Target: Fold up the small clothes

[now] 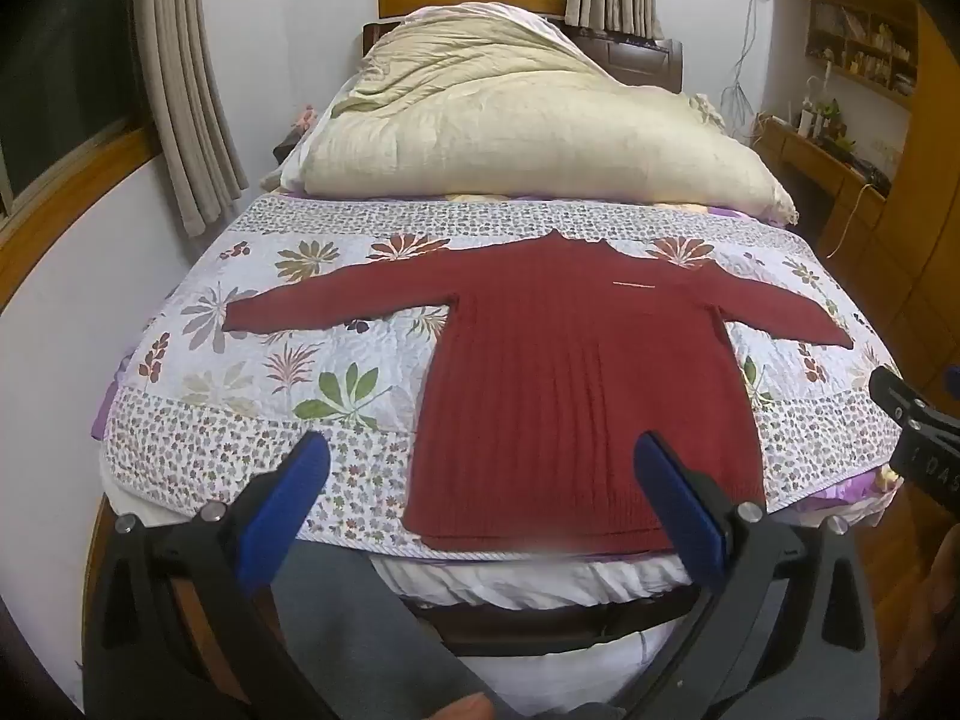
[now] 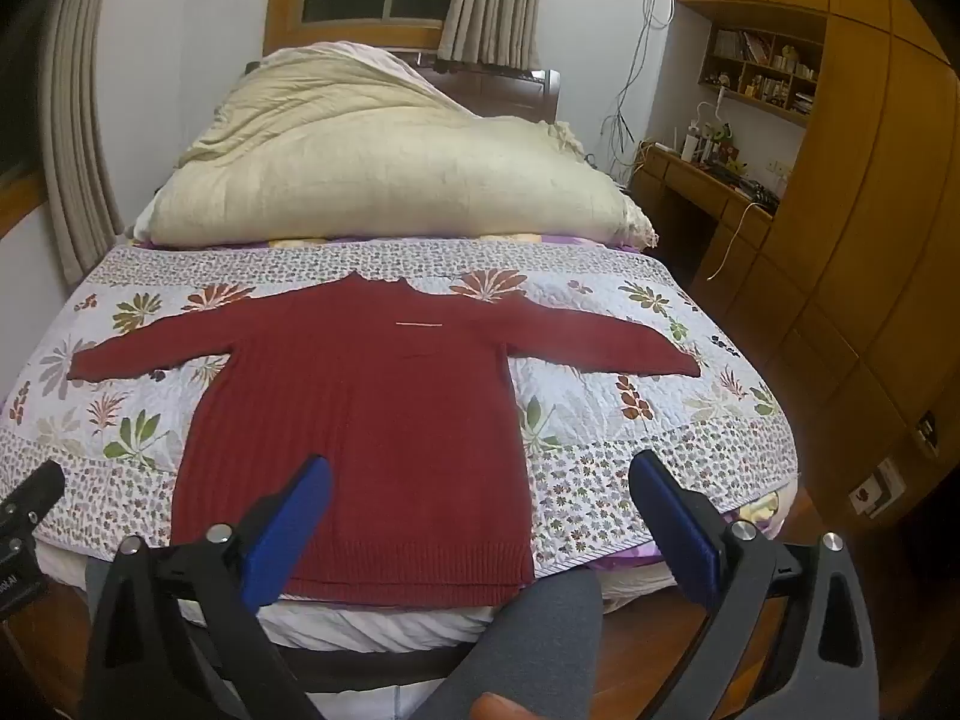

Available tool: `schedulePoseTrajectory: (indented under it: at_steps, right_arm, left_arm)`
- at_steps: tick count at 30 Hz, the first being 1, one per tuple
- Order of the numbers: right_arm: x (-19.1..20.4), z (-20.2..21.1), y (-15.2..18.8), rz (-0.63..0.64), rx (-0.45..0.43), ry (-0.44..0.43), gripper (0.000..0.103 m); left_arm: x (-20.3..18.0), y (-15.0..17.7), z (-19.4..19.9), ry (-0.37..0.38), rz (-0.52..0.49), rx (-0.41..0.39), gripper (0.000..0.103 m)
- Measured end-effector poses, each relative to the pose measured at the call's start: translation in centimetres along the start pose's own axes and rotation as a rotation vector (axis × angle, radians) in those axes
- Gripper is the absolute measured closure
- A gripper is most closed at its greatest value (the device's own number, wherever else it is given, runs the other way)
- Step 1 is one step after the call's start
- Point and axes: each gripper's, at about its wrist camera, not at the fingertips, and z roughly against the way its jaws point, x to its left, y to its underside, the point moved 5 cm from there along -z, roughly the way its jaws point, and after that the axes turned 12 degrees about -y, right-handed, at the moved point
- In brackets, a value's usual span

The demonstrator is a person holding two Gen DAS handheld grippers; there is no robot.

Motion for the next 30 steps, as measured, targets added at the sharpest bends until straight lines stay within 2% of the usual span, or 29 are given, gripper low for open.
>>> schedulePoseTrajectory:
  at_steps: [30]
  right_arm:
    - [0.09, -0.62, -0.33, 0.001, 0.005, 0.004, 0.004]
  left_arm:
    - [0.24, -0.56, 0.24, -0.022, 0.003, -0.002, 0.003]
